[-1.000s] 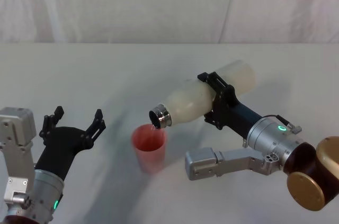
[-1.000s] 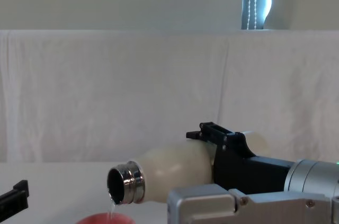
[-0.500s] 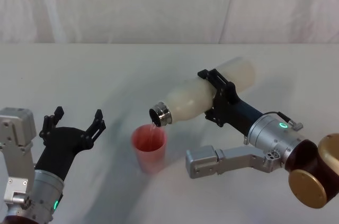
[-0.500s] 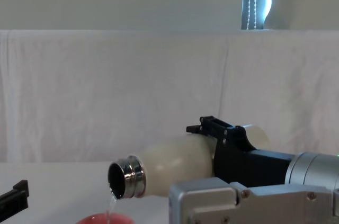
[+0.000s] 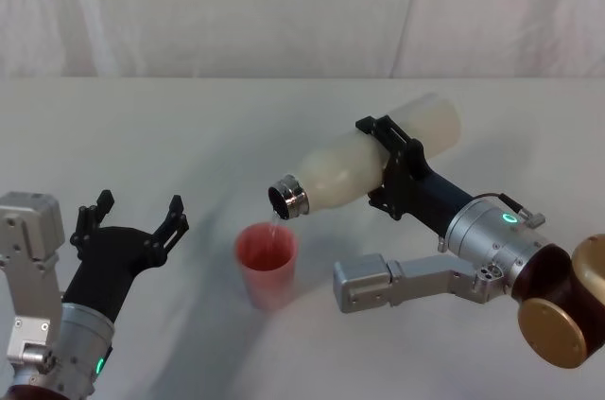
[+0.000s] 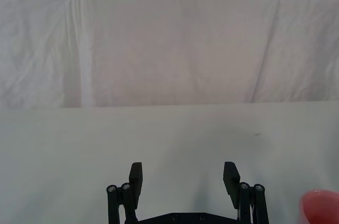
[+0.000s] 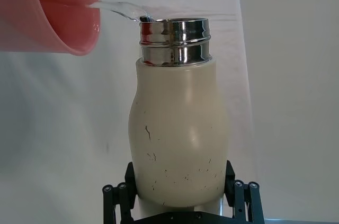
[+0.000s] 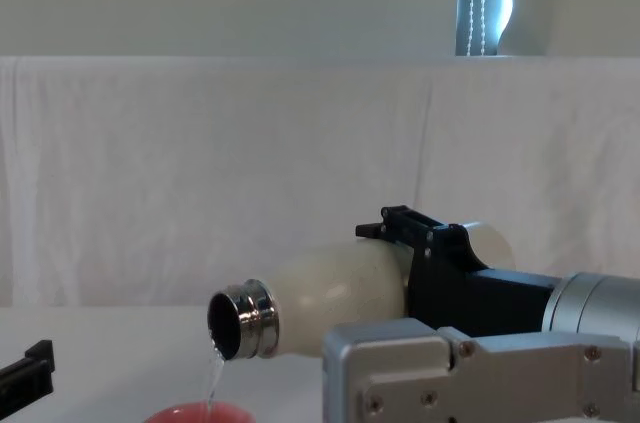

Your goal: Grasp the thermos with one hand and pour water into the cup lid.

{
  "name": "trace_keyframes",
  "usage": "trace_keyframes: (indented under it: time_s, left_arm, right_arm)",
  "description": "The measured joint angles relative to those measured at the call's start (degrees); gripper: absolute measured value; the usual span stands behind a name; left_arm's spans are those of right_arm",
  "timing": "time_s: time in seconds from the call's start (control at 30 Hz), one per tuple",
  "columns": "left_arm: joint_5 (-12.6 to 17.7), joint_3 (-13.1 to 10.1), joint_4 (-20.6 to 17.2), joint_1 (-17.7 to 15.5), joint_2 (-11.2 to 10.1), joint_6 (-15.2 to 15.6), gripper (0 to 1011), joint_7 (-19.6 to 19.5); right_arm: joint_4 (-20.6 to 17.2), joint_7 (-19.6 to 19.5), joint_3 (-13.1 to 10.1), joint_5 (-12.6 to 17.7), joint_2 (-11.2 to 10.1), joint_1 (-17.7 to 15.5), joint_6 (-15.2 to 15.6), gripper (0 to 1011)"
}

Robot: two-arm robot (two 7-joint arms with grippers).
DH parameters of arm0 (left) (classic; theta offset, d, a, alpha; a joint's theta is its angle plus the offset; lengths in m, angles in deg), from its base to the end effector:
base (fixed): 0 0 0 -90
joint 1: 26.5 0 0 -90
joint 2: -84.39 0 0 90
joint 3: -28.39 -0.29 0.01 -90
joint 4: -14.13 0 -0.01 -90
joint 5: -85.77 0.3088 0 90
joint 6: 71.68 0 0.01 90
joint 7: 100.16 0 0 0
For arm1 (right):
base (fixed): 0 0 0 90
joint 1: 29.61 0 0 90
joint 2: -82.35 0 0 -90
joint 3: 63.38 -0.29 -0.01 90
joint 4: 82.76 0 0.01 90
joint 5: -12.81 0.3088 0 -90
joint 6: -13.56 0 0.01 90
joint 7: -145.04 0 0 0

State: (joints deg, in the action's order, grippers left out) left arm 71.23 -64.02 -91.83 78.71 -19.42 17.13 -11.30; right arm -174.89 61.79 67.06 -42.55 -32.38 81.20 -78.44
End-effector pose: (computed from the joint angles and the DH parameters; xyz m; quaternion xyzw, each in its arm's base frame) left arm 0.2530 0.0376 -0.2852 -0.0174 0.0063 0.6616 0.7496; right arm 0.3585 0.0735 -0.2391 -0.3164 -0.6140 -0.2869 0.6637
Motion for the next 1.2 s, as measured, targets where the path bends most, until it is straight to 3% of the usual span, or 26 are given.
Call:
trace_keyframes:
  time_s: [0.8,1.2]
  left_arm:
    - [0.00,0.00,0.00,0.00,0.00,0.00,1001,0.00]
    - [0.00,0.00,0.00,0.00,0.00,0.00,1001,0.00]
  right_arm:
    - [-0.55,0.50,0.06,-0.38,0.12,0.38,0.65,956]
    - [-0.47,-0.31,-0.61,0.92,0.48,-0.71,0.33,956]
